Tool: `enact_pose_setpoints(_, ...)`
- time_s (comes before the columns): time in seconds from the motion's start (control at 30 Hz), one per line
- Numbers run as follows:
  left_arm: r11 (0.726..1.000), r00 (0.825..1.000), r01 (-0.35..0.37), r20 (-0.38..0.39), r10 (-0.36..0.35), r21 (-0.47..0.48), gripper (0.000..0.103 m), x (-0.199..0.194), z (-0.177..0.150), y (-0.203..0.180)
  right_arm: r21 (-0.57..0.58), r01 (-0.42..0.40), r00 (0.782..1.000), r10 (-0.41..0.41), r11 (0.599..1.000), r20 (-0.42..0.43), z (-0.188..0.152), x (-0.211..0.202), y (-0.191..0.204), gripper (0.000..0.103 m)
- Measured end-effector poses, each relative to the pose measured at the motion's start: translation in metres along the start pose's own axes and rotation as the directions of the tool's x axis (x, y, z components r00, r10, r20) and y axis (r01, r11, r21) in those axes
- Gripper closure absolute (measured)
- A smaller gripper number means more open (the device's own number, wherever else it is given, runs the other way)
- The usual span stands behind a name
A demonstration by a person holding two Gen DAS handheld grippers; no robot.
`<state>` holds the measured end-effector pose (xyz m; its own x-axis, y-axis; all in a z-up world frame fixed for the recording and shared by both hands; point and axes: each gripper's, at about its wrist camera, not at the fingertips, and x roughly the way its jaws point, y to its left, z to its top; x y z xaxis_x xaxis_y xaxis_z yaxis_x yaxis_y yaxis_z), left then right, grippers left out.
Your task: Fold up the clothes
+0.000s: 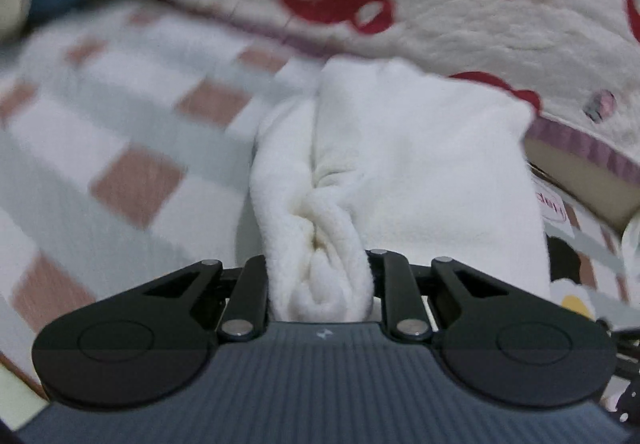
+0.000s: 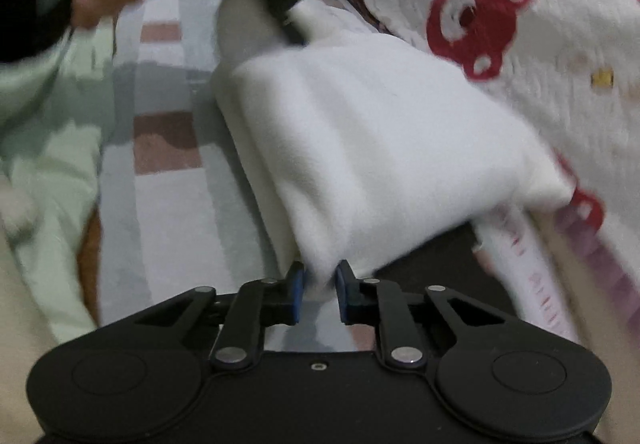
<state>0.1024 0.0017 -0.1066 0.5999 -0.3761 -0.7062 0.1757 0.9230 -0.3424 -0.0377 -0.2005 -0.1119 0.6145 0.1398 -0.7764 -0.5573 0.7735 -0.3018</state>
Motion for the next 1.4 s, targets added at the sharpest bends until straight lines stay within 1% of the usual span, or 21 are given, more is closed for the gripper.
enact_pose_setpoints(0.07,0.999,1.000,0.018,-0.017,-0.019,-0.048,0.085,0.001,0.001,0.009,0.089,-0.065,0.998,0.065,0.994,0.000,-0.003,-0.003,-0.013,0.089)
enact_pose_setpoints(0.1,0.999,1.000,0.019,-0.021,-0.020,-0.048,0.085,0.001,0.002,0.008,0.132,-0.104,0.995,0.104,0.986,0.006,-0.005,-0.005,-0.019,0.089)
enact_pose_setpoints(0.17,0.999,0.999,0.022,-0.027,-0.023,-0.047,0.085,0.001,0.004,0.006,0.179,-0.222,0.975,0.213,0.958,0.070,-0.006,-0.018,-0.032,0.090)
enact_pose_setpoints(0.27,0.998,0.999,0.030,-0.029,-0.032,-0.054,0.083,-0.001,0.002,0.010,0.189,-0.284,0.950,0.250,0.940,0.188,0.007,-0.056,-0.057,0.091)
enact_pose_setpoints(0.3,0.996,0.999,0.043,-0.028,-0.046,-0.080,0.082,-0.003,0.002,0.015,0.186,-0.299,0.941,0.257,0.936,0.221,0.013,-0.068,-0.066,0.090)
enact_pose_setpoints(0.37,0.981,0.995,0.089,-0.030,-0.095,-0.173,0.079,-0.004,0.001,0.030,0.119,-0.247,0.954,0.220,0.962,0.203,0.038,-0.081,-0.085,0.089)
enact_pose_setpoints(0.4,0.968,0.992,0.112,-0.030,-0.122,-0.223,0.079,-0.003,0.000,0.038,0.069,-0.235,0.958,0.220,0.969,0.182,0.055,-0.085,-0.094,0.084)
enact_pose_setpoints(0.43,0.962,0.990,0.122,-0.032,-0.134,-0.243,0.079,-0.002,-0.001,0.041,0.021,-0.225,0.963,0.219,0.974,0.160,0.072,-0.089,-0.104,0.074)
enact_pose_setpoints(0.47,0.956,0.989,0.132,-0.033,-0.146,-0.262,0.079,-0.001,-0.003,0.044,-0.014,-0.219,0.967,0.219,0.976,0.134,0.089,-0.088,-0.114,0.069)
enact_pose_setpoints(0.5,0.952,0.988,0.137,-0.035,-0.152,-0.272,0.079,0.000,-0.003,0.046,-0.047,-0.212,0.970,0.216,0.976,0.111,0.106,-0.087,-0.123,0.057)
enact_pose_setpoints(0.53,0.960,0.990,0.125,-0.036,-0.139,-0.250,0.079,0.000,-0.002,0.044,-0.067,-0.197,0.973,0.203,0.978,0.110,0.118,-0.080,-0.127,0.046)
enact_pose_setpoints(0.6,0.975,0.993,0.103,-0.041,-0.113,-0.196,0.076,-0.001,0.002,0.039,-0.107,-0.167,0.978,0.178,0.980,0.109,0.142,-0.065,-0.137,0.040)
enact_pose_setpoints(0.63,0.979,0.994,0.093,-0.047,-0.103,-0.179,0.072,-0.001,0.004,0.038,-0.123,-0.153,0.980,0.167,0.981,0.112,0.154,-0.057,-0.141,0.040)
enact_pose_setpoints(0.7,0.979,0.993,0.092,-0.056,-0.104,-0.182,0.071,-0.001,0.006,0.042,-0.091,-0.145,0.975,0.158,0.985,0.158,0.165,-0.026,-0.146,0.040)
enact_pose_setpoints(0.8,0.971,0.990,0.113,-0.064,-0.129,-0.212,0.071,-0.001,0.004,0.047,0.071,-0.165,0.981,0.156,0.984,0.110,0.168,0.020,-0.148,0.040)
enact_pose_setpoints(0.9,0.970,0.989,0.119,-0.065,-0.135,-0.214,0.071,-0.003,0.004,0.049,0.240,-0.198,0.980,0.189,0.950,0.058,0.163,0.045,-0.156,0.040)
enact_pose_setpoints(0.97,0.967,0.987,0.124,-0.069,-0.142,-0.223,0.071,-0.004,0.004,0.051,0.316,-0.203,0.979,0.202,0.927,0.035,0.160,0.063,-0.160,0.040)
enact_pose_setpoints(1.1,0.961,0.984,0.133,-0.081,-0.156,-0.242,0.071,-0.001,0.002,0.056,0.416,-0.172,0.979,0.202,0.893,-0.029,0.155,0.107,-0.161,0.041)
enact_pose_setpoints(1.13,0.960,0.984,0.134,-0.083,-0.159,-0.247,0.071,-0.001,0.002,0.057,0.443,-0.149,0.983,0.181,0.884,-0.031,0.153,0.119,-0.161,0.040)
enact_pose_setpoints(1.23,0.959,0.984,0.126,-0.087,-0.152,-0.253,0.070,0.001,0.001,0.058,0.492,-0.138,0.980,0.189,0.860,-0.055,0.155,0.149,-0.160,0.040)
enact_pose_setpoints(1.4,0.961,0.986,0.120,-0.083,-0.145,-0.249,0.070,0.002,0.000,0.057,0.576,-0.122,0.983,0.177,0.808,-0.039,0.173,0.168,-0.168,0.040)
